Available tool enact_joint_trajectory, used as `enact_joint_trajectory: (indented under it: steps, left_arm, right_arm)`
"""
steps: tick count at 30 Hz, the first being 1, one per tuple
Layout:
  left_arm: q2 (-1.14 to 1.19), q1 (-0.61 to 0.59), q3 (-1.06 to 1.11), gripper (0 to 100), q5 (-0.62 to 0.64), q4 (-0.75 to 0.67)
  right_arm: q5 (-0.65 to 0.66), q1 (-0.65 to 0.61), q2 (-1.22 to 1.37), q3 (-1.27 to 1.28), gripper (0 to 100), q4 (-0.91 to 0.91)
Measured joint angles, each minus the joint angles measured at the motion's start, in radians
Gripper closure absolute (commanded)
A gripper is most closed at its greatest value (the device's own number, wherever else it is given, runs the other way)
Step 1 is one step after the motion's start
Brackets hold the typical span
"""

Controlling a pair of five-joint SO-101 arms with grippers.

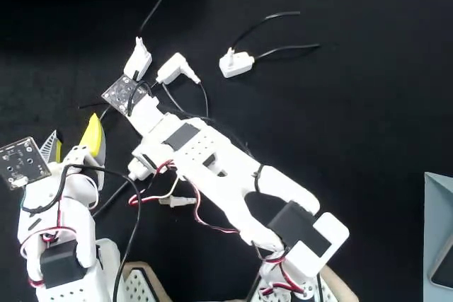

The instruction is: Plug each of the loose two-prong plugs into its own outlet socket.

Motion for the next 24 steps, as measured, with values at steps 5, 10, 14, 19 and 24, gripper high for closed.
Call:
enact_joint_trajectory:
  steps: [5, 10, 14, 19, 24]
  left_arm:
    - [0.000, 0.000, 0.000, 74, 0.000, 0.000]
    - [0.000, 0.000, 0.000, 74, 0.000, 0.000]
    - [0.000, 0.000, 0.000, 74, 0.000, 0.000]
    - [0.000, 0.000, 0.000, 73, 0.000, 0.000]
    - [0.000, 0.000, 0.000, 73, -0.031, 0.000]
  right_arm:
    - [0.000, 0.014, 0.031, 0.005, 98.7, -0.002]
    - [0.000, 0.014, 0.064, 0.005, 98.7, -0.002]
    - [0.000, 0.014, 0.063, 0.003, 98.2, 0.006]
    - [-0.002, 0.012, 0.003, -0.003, 86.1, 0.124]
    - [-0.037, 0.012, -0.124, -0.038, 88.2, 0.298]
